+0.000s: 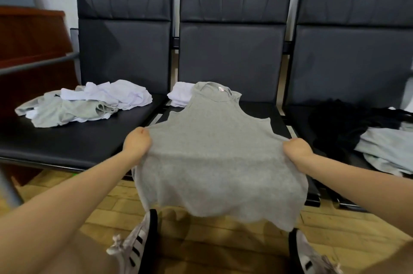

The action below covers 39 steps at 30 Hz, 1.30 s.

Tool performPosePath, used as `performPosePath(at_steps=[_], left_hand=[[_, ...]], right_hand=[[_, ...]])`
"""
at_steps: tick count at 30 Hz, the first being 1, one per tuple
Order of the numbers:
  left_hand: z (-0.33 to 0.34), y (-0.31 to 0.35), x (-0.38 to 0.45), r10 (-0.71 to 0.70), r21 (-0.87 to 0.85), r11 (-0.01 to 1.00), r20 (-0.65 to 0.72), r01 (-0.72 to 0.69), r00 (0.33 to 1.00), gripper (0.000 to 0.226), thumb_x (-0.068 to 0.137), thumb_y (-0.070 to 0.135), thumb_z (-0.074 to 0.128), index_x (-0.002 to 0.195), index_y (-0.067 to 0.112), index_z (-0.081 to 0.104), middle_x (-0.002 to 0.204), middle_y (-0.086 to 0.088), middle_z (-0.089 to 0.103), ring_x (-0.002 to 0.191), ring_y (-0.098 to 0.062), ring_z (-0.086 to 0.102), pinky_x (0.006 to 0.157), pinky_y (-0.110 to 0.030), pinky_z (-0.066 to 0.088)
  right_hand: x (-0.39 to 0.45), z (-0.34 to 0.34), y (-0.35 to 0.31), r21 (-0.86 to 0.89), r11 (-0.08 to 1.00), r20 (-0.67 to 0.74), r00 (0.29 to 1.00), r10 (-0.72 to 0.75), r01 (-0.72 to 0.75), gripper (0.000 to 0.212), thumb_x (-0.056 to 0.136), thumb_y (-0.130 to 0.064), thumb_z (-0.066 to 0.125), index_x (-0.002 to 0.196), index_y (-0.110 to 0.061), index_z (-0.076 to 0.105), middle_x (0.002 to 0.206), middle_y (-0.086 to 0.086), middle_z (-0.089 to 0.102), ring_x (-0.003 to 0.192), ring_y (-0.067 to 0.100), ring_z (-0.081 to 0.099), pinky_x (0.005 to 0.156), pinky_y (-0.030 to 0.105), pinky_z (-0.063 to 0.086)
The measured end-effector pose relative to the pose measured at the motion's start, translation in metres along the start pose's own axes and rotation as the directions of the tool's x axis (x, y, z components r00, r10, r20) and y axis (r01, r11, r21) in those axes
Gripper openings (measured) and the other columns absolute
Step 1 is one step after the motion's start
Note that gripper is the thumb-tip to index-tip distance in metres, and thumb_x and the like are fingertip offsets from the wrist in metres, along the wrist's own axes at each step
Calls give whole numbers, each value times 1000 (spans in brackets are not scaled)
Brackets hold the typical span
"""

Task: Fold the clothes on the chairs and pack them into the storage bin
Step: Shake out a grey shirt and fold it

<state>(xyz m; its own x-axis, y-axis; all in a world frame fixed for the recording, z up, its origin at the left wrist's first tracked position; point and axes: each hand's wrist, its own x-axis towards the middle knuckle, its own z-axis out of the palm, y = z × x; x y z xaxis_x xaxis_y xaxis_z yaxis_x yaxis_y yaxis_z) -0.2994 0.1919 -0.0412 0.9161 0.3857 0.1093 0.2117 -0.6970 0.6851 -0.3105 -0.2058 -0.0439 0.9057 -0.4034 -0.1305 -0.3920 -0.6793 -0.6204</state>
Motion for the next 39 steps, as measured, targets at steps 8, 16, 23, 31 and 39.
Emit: performPosePath(at_steps=[8,16,23,31,39], left_hand=[[13,-10,-14,238,455,854,93,-254,967,28,99,20,34,95,5,57,103,-15,65,93,-34,60,72,-34,44],[8,20,13,118,458,849,319,-262,940,13,88,22,47,91,9,49,90,-6,52,80,-24,50,67,-30,39],[38,60,65,85,357,908,353,-218,932,19,89,16,44,73,6,46,67,-9,52,52,-22,50,47,-25,35],[67,49,101,120,483,829,336,-281,934,24,89,6,42,103,7,62,115,-10,61,89,-25,56,71,-29,45],[77,81,124,238,304,910,170,-281,956,17,85,15,49,86,11,66,96,-11,60,102,-33,59,69,-34,47]], right_hand=[[-14,-14,21,-261,951,-18,984,-178,168,31,97,-12,41,66,-13,43,72,5,48,77,24,51,66,31,39],[8,-19,0,-462,863,-39,968,-249,203,15,88,-20,55,100,-12,53,84,3,59,74,20,59,65,34,54],[49,3,-44,-387,834,17,908,-418,392,18,94,-27,50,108,-19,59,98,2,64,90,20,61,79,33,53],[83,54,-67,-388,688,263,789,-555,613,30,95,-34,49,121,-22,60,113,3,53,109,21,52,93,33,43],[125,63,-100,-188,897,82,916,-392,401,29,90,-23,49,62,-13,45,65,2,48,67,19,48,57,31,36]])
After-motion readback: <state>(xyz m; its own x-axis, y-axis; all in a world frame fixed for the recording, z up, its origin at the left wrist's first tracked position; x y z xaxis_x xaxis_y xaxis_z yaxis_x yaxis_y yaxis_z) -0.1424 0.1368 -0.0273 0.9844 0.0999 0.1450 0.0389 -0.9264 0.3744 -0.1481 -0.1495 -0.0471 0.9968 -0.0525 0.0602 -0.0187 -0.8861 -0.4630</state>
